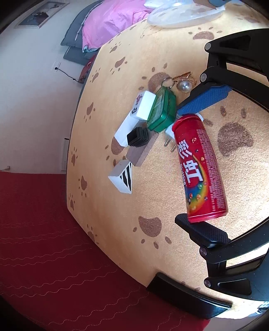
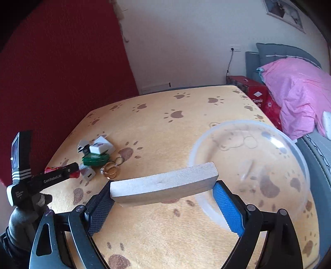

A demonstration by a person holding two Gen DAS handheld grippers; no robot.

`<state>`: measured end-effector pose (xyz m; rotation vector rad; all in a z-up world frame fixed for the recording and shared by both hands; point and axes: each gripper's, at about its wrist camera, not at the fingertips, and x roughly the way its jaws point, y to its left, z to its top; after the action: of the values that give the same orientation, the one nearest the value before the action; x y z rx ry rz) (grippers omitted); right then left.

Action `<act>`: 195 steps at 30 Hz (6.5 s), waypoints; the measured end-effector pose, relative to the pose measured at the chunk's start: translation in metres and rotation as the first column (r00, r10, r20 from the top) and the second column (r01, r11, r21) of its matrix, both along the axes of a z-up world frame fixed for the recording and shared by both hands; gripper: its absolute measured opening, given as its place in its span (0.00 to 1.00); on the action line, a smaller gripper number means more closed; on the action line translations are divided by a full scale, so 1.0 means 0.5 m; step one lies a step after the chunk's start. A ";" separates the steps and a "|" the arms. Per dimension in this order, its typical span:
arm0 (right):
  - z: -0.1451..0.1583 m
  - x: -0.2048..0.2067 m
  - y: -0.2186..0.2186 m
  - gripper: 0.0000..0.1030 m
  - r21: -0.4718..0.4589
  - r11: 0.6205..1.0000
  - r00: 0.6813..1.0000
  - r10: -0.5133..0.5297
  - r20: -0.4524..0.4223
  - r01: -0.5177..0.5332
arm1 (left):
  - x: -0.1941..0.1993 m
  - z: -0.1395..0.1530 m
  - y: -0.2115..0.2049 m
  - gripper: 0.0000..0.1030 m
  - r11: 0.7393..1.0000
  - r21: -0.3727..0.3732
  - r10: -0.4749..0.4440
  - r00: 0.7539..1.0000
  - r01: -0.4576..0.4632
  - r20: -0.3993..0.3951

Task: Organize rigid objects
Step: 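Carry the wooden block into the clear bowl and release it with the right gripper, then grasp the red Skittles tube with the left gripper, then carry the red tube into the clear bowl and open the left gripper, then move the left gripper back and grasp the white USB charger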

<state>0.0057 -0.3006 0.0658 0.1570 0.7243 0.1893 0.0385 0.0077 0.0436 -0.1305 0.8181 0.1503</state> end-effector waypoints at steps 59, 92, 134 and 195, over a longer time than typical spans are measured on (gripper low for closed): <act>-0.062 -0.034 -0.174 0.99 0.017 0.965 0.964 -0.263 0.030 0.263 | -0.132 -0.067 -0.041 0.92 0.999 -0.013 -0.051 0.990 0.049 -0.130; -0.050 -0.054 -0.304 0.99 0.046 0.882 0.881 -0.470 0.057 0.468 | -0.041 0.046 -0.488 0.92 0.798 0.039 -0.603 0.797 0.601 0.034; -0.062 -0.054 -0.282 0.99 0.019 0.887 0.886 -0.462 0.034 0.462 | -0.030 0.010 -0.477 0.96 0.791 0.033 -0.612 0.790 0.611 0.045; -0.066 0.003 0.083 0.99 -0.052 0.998 0.999 0.019 -0.051 -0.022 | 0.064 -0.061 -0.038 0.73 0.963 -0.021 -0.269 0.963 0.268 -0.036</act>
<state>0.0074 -0.2593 0.0329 0.1046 0.7803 0.1864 0.0703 -0.0112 0.0129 -0.0304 0.8677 -0.1101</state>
